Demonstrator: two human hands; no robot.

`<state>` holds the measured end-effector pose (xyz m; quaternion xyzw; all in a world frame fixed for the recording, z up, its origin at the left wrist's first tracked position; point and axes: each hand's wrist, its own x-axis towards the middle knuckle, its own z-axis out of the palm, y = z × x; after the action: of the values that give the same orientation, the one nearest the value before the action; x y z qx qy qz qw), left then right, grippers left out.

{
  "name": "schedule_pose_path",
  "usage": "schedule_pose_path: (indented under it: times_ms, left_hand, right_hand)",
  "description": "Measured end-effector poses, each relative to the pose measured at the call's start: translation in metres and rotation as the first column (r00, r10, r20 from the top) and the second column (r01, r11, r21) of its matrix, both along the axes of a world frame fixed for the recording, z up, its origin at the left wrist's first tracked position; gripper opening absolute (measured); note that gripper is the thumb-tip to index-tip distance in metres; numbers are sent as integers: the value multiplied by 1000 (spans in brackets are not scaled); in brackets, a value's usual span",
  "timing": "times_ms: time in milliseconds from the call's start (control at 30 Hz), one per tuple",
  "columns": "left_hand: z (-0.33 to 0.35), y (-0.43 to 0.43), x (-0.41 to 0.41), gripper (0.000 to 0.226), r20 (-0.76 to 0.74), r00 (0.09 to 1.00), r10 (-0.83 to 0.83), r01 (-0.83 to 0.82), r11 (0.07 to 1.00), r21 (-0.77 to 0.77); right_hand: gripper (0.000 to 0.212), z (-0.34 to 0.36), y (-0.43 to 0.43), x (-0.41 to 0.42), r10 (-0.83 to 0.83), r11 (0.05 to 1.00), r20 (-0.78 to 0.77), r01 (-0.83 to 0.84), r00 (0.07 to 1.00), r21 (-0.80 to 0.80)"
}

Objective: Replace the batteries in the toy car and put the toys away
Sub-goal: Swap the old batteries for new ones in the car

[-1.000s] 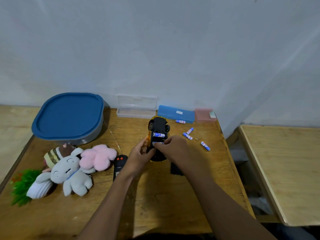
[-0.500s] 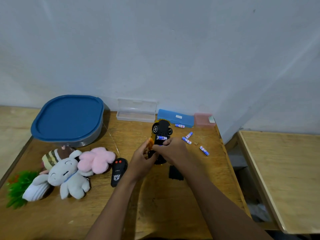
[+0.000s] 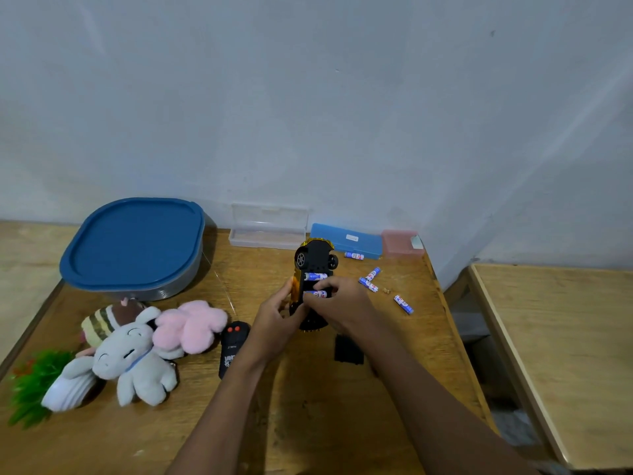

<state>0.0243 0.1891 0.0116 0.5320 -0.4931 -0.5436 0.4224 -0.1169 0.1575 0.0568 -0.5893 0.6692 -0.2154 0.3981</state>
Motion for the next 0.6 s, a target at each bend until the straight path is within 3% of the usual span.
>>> schedule_pose_path:
  times_ms: [200, 333, 433, 600]
  left_hand:
    - [-3, 0, -3, 56, 69, 998, -11, 13, 999, -32]
    - [-1, 1, -3, 52, 87, 996, -5, 7, 1000, -28]
    - [-4, 0, 3, 45, 80, 997, 5, -3, 1000, -16]
    - [-1, -4, 12, 63, -19, 1000, 21, -19, 996, 85]
  right_hand:
    - [44, -5, -1, 7, -61, 998, -14, 61, 998, 11]
    - [26, -4, 3, 9, -54, 997, 18, 54, 998, -49]
    - [19, -1, 7, 9, 7, 996, 37, -4, 999, -87]
    - [30, 2, 9, 0, 188, 967, -71, -197, 980, -161]
